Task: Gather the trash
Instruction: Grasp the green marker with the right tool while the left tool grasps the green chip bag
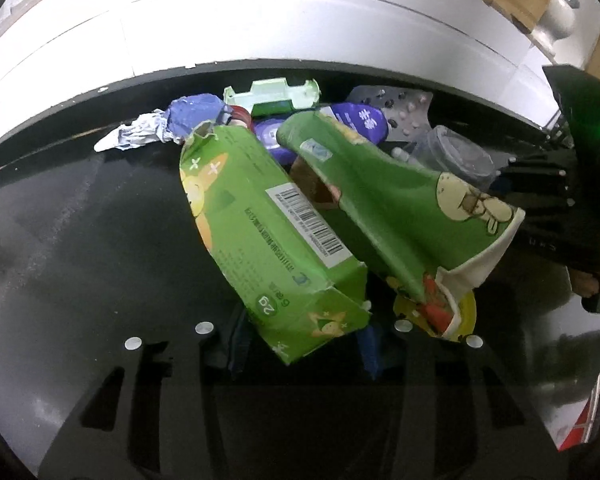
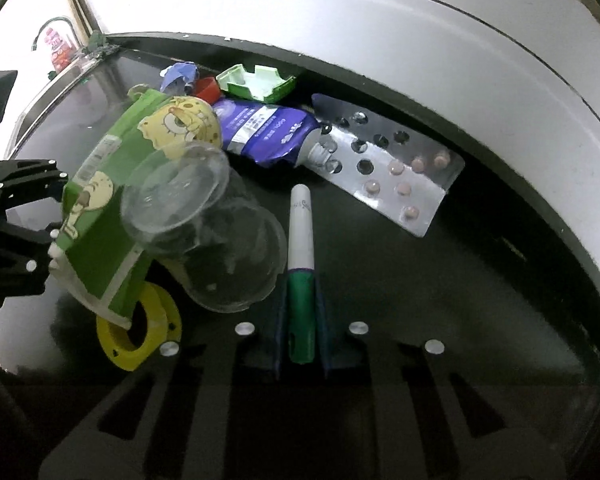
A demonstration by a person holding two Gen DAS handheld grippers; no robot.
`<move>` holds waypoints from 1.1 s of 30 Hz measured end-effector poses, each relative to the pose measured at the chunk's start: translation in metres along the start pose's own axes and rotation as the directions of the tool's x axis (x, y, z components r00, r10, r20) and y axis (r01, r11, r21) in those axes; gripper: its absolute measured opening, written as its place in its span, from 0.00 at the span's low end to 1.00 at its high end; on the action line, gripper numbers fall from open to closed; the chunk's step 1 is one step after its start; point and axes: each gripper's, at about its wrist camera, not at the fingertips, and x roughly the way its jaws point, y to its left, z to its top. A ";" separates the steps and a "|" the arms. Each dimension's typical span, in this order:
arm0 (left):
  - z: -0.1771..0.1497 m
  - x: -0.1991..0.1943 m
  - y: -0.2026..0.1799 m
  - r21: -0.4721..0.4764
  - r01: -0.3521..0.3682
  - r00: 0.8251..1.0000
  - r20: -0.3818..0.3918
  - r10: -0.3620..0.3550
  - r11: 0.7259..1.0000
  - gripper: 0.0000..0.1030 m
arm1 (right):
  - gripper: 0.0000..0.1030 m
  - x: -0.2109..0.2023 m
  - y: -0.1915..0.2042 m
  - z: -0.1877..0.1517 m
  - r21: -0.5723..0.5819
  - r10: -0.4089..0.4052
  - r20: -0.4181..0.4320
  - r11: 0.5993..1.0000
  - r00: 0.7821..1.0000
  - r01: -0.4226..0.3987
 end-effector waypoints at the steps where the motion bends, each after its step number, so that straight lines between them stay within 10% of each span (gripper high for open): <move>1: 0.000 -0.002 0.001 -0.002 -0.008 1.000 0.004 0.008 1.000 0.42 | 0.14 -0.001 0.000 -0.002 0.014 0.003 -0.003 1.000 1.000 -0.003; 33: -0.119 -0.148 0.027 0.036 -0.052 0.992 0.116 0.048 0.998 0.28 | 0.14 -0.130 0.130 -0.094 0.269 -0.133 0.105 0.958 0.986 0.100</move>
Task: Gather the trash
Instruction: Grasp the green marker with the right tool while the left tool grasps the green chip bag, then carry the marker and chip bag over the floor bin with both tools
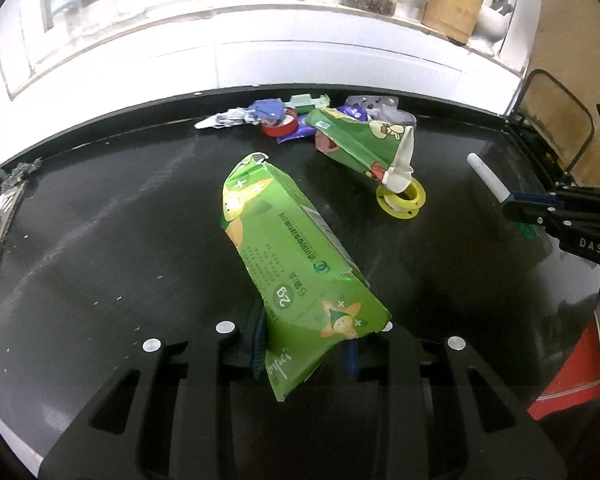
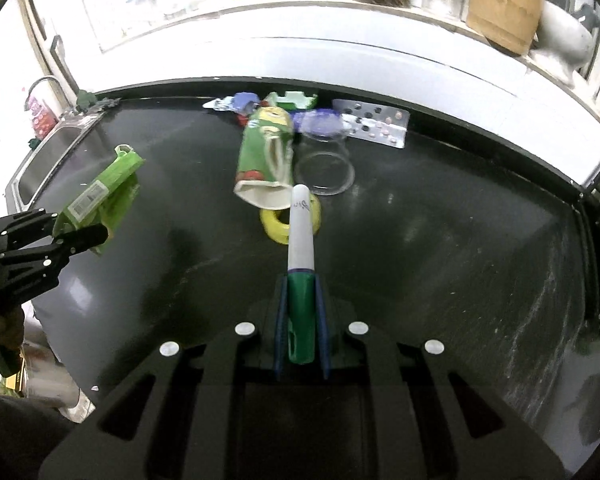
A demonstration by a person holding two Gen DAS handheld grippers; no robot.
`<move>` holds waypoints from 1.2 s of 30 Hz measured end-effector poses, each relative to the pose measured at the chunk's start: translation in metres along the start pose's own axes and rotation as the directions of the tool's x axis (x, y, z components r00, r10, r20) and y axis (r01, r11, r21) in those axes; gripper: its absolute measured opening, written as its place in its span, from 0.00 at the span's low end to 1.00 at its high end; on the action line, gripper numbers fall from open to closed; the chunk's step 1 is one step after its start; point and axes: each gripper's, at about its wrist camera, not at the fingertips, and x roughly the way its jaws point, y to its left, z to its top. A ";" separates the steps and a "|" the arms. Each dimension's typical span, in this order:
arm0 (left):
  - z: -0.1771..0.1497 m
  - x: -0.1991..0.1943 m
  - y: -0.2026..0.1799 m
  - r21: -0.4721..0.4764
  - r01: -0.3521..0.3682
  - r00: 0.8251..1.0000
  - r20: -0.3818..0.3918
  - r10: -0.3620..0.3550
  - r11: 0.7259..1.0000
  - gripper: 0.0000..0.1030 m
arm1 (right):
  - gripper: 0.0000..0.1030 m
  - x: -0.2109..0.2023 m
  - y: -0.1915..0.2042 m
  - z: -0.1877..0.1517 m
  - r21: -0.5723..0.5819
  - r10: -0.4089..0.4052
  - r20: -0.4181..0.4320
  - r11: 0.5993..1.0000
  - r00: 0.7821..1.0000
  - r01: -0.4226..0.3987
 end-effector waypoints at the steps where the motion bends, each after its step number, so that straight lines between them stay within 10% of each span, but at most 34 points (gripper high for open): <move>1: -0.002 -0.005 0.004 -0.005 -0.004 1.000 0.007 0.004 1.000 0.28 | 0.14 -0.002 0.007 0.000 -0.006 0.004 0.004 1.000 1.000 -0.004; 13: -0.065 -0.109 0.101 -0.217 -0.201 0.970 0.095 0.225 0.955 0.28 | 0.14 -0.003 0.168 0.046 -0.234 0.219 0.021 0.950 0.975 -0.208; 24: -0.220 -0.194 0.203 -0.525 -0.407 0.897 -0.077 0.435 0.747 0.28 | 0.14 0.013 0.405 0.036 -0.448 0.486 -0.216 0.721 0.847 -0.529; 30: -0.298 -0.200 0.237 -0.637 -0.420 0.895 -0.174 0.411 0.646 0.28 | 0.14 0.030 0.503 0.003 -0.458 0.496 -0.387 0.628 0.777 -0.629; 36: -0.341 -0.191 0.263 -0.702 -0.398 0.907 -0.203 0.370 0.590 0.28 | 0.14 0.054 0.568 -0.019 -0.436 0.445 -0.488 0.621 0.751 -0.651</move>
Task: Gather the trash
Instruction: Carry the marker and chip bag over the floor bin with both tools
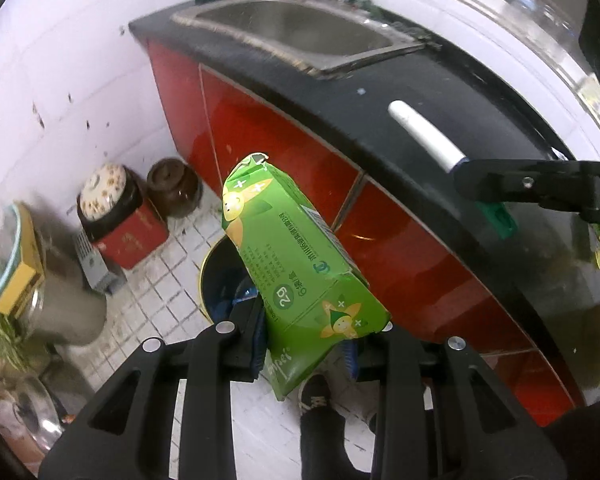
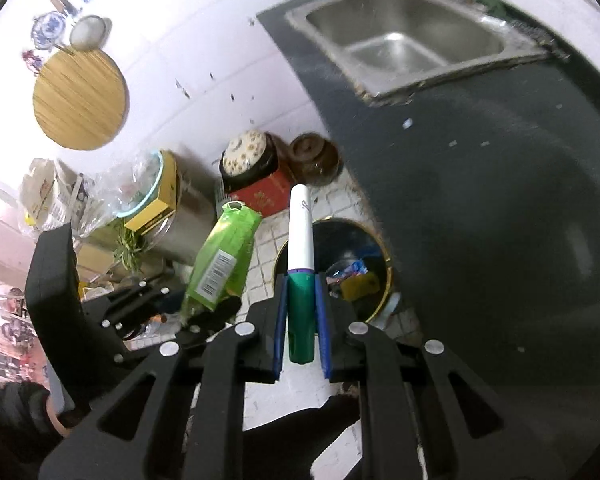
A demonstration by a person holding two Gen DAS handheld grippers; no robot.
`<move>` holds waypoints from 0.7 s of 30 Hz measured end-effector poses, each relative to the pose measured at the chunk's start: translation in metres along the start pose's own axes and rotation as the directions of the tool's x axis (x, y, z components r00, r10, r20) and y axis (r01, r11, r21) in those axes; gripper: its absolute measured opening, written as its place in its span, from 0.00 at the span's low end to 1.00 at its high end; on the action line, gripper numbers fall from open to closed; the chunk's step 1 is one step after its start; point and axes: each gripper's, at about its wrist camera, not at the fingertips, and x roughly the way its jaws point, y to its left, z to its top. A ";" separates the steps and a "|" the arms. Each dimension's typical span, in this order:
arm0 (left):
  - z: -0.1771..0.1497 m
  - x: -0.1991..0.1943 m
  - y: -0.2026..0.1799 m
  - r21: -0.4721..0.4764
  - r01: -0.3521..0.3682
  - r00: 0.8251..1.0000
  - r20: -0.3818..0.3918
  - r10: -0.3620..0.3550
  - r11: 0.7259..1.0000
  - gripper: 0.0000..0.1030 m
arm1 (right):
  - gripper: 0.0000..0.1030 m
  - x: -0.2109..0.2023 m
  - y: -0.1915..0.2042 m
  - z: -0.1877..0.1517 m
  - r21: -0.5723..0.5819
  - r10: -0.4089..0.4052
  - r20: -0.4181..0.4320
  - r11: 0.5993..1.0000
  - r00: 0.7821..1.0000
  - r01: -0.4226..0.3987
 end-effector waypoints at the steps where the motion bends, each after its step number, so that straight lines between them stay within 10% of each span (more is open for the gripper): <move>1: -0.001 0.004 0.002 -0.007 0.003 1.000 -0.005 -0.003 1.000 0.28 | 0.14 0.005 0.001 0.005 0.006 0.003 -0.011 1.000 1.000 -0.003; 19: 0.012 0.042 0.031 -0.042 0.076 0.996 -0.046 -0.078 0.996 0.30 | 0.14 0.048 -0.001 0.028 0.071 -0.027 -0.105 0.997 0.994 0.034; 21: 0.014 0.046 0.031 -0.043 0.087 0.994 -0.057 -0.089 0.995 0.49 | 0.15 0.049 0.000 0.031 0.082 -0.034 -0.107 0.996 0.994 0.043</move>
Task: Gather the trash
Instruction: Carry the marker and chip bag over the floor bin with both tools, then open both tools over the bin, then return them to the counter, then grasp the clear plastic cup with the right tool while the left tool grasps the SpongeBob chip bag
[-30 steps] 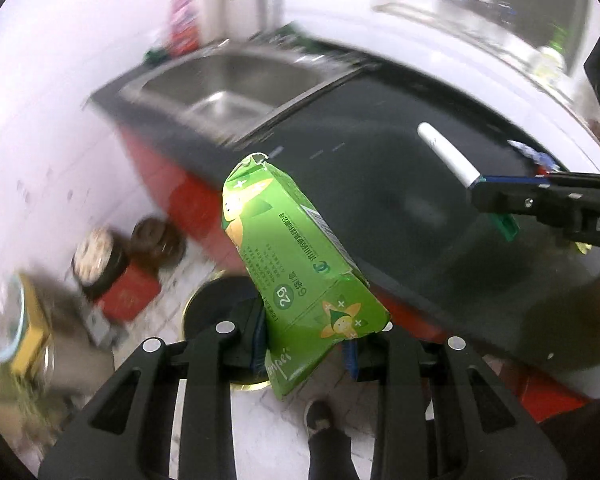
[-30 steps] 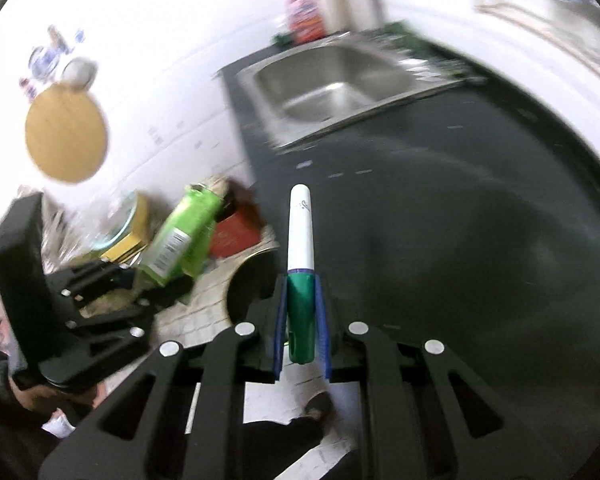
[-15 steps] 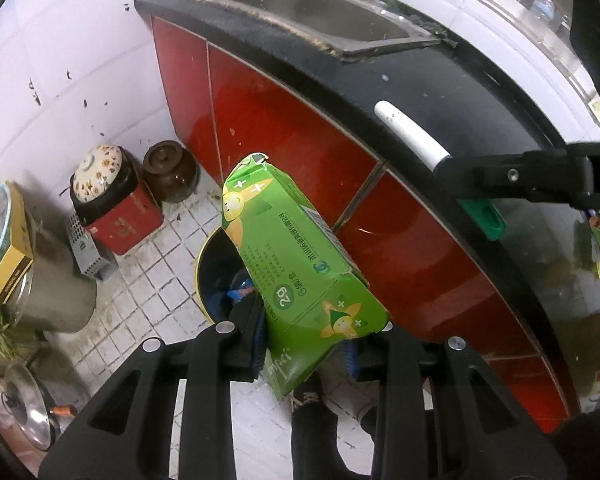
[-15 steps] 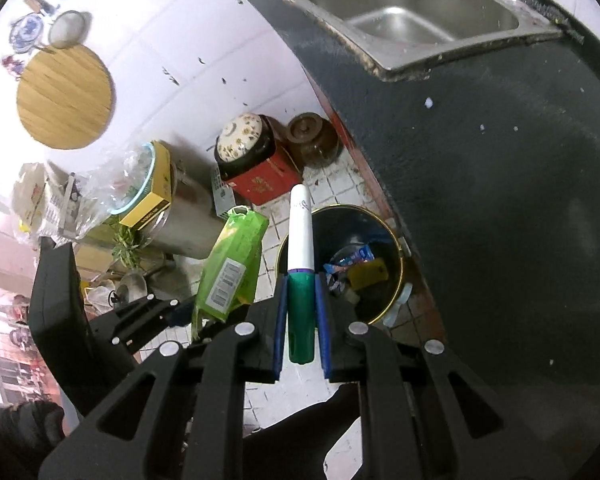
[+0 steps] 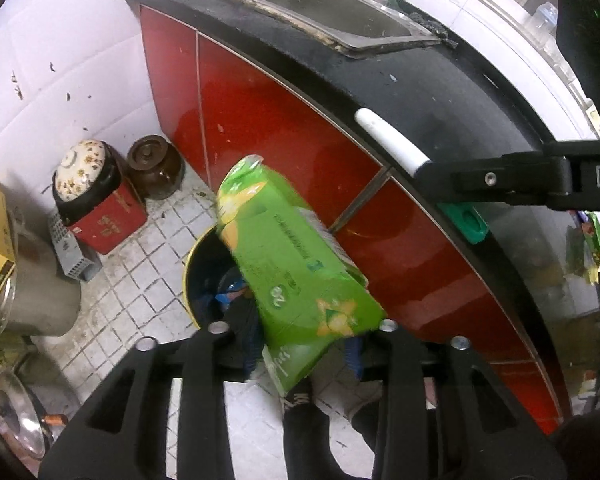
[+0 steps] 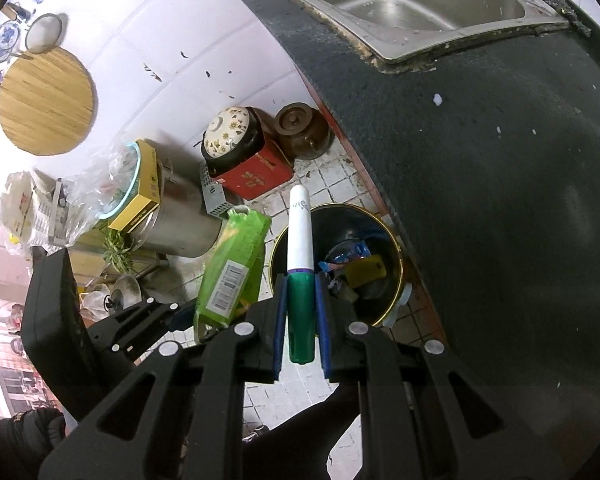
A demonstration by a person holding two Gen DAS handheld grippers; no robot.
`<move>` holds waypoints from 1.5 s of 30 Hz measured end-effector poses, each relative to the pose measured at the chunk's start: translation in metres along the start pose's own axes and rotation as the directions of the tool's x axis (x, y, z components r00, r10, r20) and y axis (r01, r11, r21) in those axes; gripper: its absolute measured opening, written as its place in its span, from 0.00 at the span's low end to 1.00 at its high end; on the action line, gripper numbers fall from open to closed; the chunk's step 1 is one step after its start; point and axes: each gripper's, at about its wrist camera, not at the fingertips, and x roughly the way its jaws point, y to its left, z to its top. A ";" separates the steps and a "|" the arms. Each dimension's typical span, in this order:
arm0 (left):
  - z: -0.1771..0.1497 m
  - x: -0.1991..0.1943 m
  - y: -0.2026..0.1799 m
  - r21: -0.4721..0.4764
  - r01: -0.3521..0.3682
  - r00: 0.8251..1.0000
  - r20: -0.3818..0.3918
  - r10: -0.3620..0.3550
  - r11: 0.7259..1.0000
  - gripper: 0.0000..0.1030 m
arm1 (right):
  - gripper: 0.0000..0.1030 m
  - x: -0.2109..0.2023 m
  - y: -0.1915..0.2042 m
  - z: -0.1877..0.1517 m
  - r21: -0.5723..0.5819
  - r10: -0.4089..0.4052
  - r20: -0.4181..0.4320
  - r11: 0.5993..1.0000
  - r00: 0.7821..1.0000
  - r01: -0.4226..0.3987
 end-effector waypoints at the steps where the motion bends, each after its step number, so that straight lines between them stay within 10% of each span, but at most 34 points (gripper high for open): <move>1: 0.001 0.003 0.000 -0.003 -0.008 1.000 -0.010 0.008 1.000 0.60 | 0.20 0.002 0.000 0.001 0.003 -0.004 -0.005 1.000 1.000 0.004; 2: 0.001 0.004 0.000 -0.005 -0.015 1.000 -0.011 0.015 1.000 0.74 | 0.26 0.003 -0.001 0.003 0.007 -0.006 -0.011 1.000 1.000 0.006; 5: -0.001 0.009 0.001 -0.008 -0.032 0.999 -0.010 0.032 0.999 0.76 | 0.58 0.000 -0.003 0.004 0.021 -0.015 0.009 1.000 1.000 0.015; 20: 0.015 -0.014 -0.063 0.133 -0.032 0.999 0.045 0.027 0.991 0.89 | 0.65 -0.105 -0.069 -0.042 0.144 -0.092 0.212 0.988 0.973 0.062; 26: 0.034 -0.027 -0.153 0.310 0.079 0.994 0.043 -0.097 0.947 0.89 | 0.68 -0.199 -0.134 -0.107 0.314 -0.332 0.356 0.923 0.874 0.223; 35: 0.033 -0.036 -0.325 0.550 0.255 0.957 -0.026 -0.288 0.795 0.89 | 0.69 -0.304 -0.231 -0.248 0.607 -0.612 0.349 0.724 0.709 0.326; 45: -0.007 -0.035 -0.443 0.658 0.331 0.933 -0.121 -0.339 0.677 0.89 | 0.69 -0.342 -0.291 -0.378 0.754 -0.697 0.260 0.579 0.668 0.310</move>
